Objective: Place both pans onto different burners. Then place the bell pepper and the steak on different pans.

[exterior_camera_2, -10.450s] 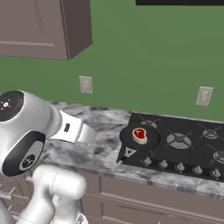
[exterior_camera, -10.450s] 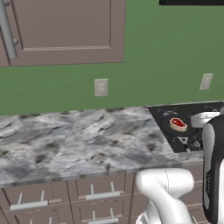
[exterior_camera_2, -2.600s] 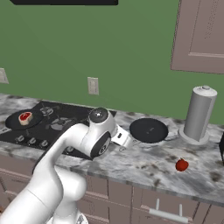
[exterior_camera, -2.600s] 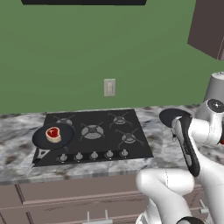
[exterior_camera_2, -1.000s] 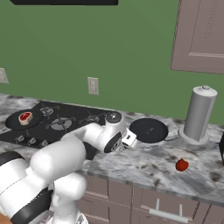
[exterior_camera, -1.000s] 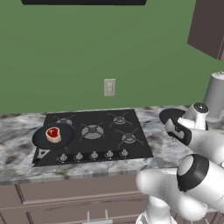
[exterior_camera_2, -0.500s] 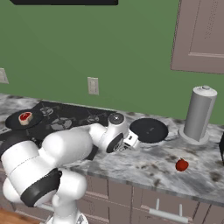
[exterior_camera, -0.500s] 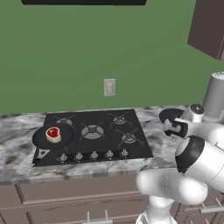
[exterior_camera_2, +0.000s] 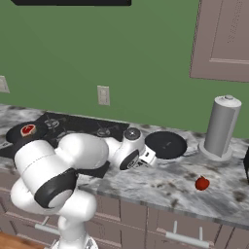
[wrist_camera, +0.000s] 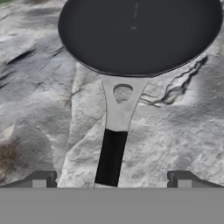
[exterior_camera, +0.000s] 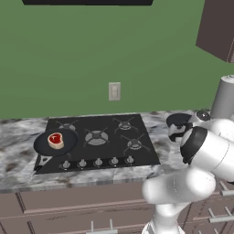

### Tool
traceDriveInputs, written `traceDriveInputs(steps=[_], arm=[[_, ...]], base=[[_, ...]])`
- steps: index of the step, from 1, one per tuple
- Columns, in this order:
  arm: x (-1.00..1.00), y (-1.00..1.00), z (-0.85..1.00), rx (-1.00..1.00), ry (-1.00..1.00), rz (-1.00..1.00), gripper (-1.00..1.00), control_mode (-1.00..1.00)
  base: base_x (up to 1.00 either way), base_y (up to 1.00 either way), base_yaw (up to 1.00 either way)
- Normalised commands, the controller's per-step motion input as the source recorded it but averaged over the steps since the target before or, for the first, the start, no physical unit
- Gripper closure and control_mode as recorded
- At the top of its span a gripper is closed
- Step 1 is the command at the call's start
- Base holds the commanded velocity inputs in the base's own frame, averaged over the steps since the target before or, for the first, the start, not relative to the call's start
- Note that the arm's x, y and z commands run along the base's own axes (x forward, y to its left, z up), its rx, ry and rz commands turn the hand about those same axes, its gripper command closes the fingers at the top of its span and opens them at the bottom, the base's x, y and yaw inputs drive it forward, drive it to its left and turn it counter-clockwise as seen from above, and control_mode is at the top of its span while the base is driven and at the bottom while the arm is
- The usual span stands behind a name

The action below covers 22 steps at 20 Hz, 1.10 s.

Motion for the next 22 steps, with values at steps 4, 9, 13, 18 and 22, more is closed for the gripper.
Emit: traceDriveInputs(steps=[4, 9, 13, 18, 22], arm=[[0.17, -0.07, -0.16, 0.0, 0.0, 0.0, -1.0, -1.0], [0.22, -0.03, -0.16, 0.0, 0.0, 0.0, -1.0, -1.0], [0.23, 0.0, -0.15, 0.0, 0.0, 0.0, 1.0, -1.0], [0.13, -0.02, -0.08, 0.0, 0.0, 0.0, 1.0, -1.0], [0.04, -0.08, -0.03, 0.0, 0.0, 0.0, 1.0, -1.0]], base=[[0.0, 0.0, 0.0], [0.0, 0.0, 0.0], [0.0, 0.0, 0.0], [0.0, 0.0, 0.0], [0.0, 0.0, 0.0]])
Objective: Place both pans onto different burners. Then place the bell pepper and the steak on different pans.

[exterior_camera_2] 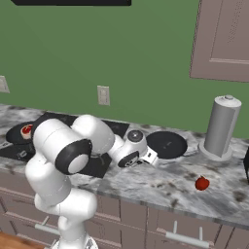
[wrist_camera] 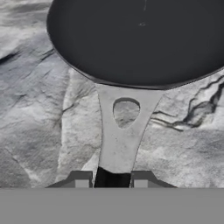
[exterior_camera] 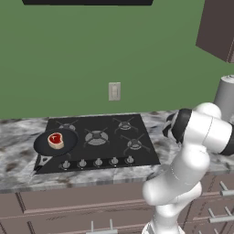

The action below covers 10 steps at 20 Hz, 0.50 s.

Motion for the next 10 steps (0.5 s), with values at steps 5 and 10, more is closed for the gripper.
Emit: traceDriveInputs(steps=[5, 10], arm=[[0.01, -0.03, -0.01, 0.0, 0.0, 0.0, 1.0, -1.0], [0.0, 0.0, 0.12, -0.01, 0.0, 0.06, 1.0, -1.0]], base=[[0.0, 0.0, 0.0], [0.0, 0.0, 0.0]])
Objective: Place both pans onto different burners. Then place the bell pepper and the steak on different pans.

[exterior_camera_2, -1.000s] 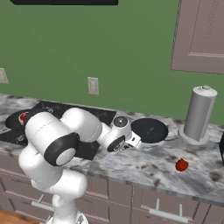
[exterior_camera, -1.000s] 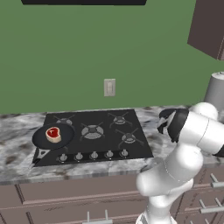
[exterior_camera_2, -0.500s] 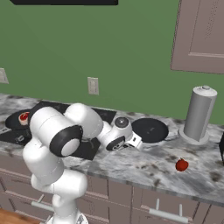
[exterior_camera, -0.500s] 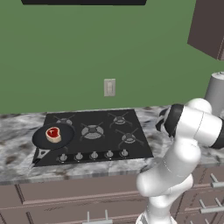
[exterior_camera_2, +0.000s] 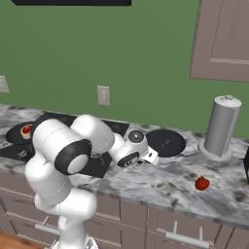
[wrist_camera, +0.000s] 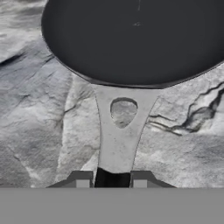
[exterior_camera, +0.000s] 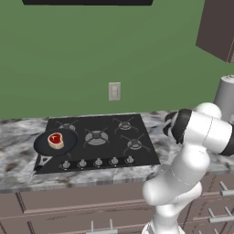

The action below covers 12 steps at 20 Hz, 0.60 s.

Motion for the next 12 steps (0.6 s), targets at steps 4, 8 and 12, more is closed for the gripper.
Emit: traceDriveInputs(steps=[4, 8, 12], arm=[[-0.03, 0.0, 0.38, -0.05, -0.03, 0.1, 1.0, -1.0], [-0.16, 0.0, 0.51, -0.07, -0.02, 0.1, 1.0, -1.0], [-0.23, 0.02, 0.64, -0.09, 0.0, 0.08, 1.0, -1.0]], base=[[0.0, 0.0, 0.0], [0.0, 0.0, 0.0], [0.0, 0.0, 0.0]])
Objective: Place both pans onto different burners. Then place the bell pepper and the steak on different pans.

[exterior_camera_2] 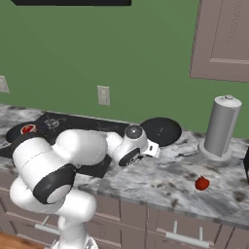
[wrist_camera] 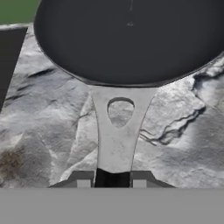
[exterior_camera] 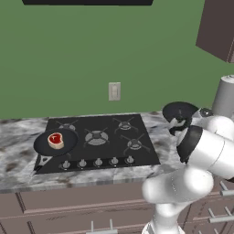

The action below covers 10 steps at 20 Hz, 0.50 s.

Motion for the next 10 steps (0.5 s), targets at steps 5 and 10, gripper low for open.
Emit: traceDriveInputs(steps=[5, 10], arm=[[-0.22, 0.26, 0.56, -0.04, 0.01, 0.06, 1.0, -1.0], [-0.39, 0.38, 0.18, -0.01, -0.02, 0.01, 1.0, -1.0]], base=[[0.0, 0.0, 0.0], [0.0, 0.0, 0.0]])
